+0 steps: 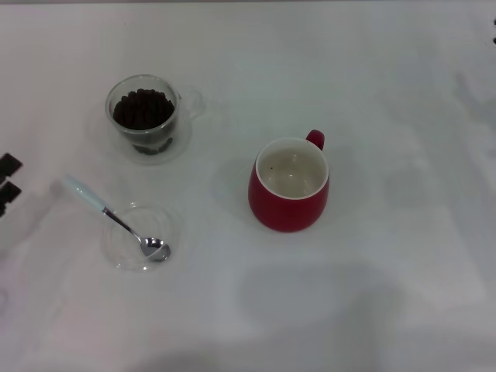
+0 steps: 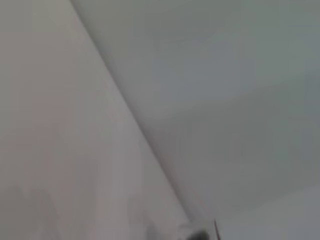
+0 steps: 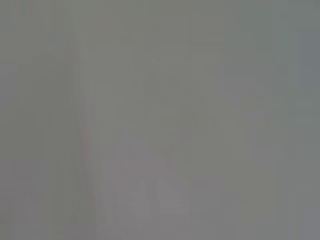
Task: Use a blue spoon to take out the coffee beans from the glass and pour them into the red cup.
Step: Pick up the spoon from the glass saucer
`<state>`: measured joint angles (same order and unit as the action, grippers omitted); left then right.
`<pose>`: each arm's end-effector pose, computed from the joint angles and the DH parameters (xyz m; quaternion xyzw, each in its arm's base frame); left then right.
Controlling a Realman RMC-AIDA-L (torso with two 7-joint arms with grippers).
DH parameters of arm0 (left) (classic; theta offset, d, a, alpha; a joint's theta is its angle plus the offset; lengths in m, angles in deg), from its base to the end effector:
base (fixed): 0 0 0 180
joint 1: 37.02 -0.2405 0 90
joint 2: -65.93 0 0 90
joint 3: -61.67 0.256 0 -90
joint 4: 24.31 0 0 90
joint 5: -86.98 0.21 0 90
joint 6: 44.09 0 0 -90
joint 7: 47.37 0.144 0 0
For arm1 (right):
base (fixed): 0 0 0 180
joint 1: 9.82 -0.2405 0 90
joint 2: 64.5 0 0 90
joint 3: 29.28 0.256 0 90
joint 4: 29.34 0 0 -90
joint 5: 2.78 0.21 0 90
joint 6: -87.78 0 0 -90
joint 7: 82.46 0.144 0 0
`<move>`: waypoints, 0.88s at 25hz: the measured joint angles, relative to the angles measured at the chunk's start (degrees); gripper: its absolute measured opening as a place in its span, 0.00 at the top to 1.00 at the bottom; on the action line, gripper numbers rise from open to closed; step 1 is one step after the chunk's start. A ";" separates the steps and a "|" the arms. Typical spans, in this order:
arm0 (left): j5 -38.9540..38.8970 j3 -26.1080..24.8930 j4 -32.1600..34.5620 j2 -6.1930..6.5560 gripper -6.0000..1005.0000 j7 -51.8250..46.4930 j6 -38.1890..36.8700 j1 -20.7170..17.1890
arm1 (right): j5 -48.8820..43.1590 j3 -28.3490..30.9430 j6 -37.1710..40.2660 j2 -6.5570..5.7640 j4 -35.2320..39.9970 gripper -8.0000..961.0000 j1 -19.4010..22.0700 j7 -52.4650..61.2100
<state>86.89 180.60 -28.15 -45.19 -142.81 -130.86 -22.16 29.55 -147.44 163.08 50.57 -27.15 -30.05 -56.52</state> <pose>-0.3851 0.2190 0.0084 -0.5717 -0.6470 -0.4651 0.1956 0.3745 0.2948 0.0347 -0.6633 0.2779 0.3442 0.6036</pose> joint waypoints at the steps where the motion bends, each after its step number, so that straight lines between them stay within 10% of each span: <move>1: 0.62 -0.01 -0.01 0.01 0.11 0.00 0.07 0.11 | -0.04 -0.02 -0.07 0.01 0.08 0.09 -0.42 0.00; 22: 12.93 0.16 -3.38 -0.18 0.17 -2.60 6.92 10.80 | -0.17 -0.04 1.01 -0.03 1.60 0.09 1.46 0.45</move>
<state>99.81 180.76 -31.52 -45.37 -145.41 -123.95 -11.36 29.38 -147.48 164.10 50.55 -25.55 -28.59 -56.07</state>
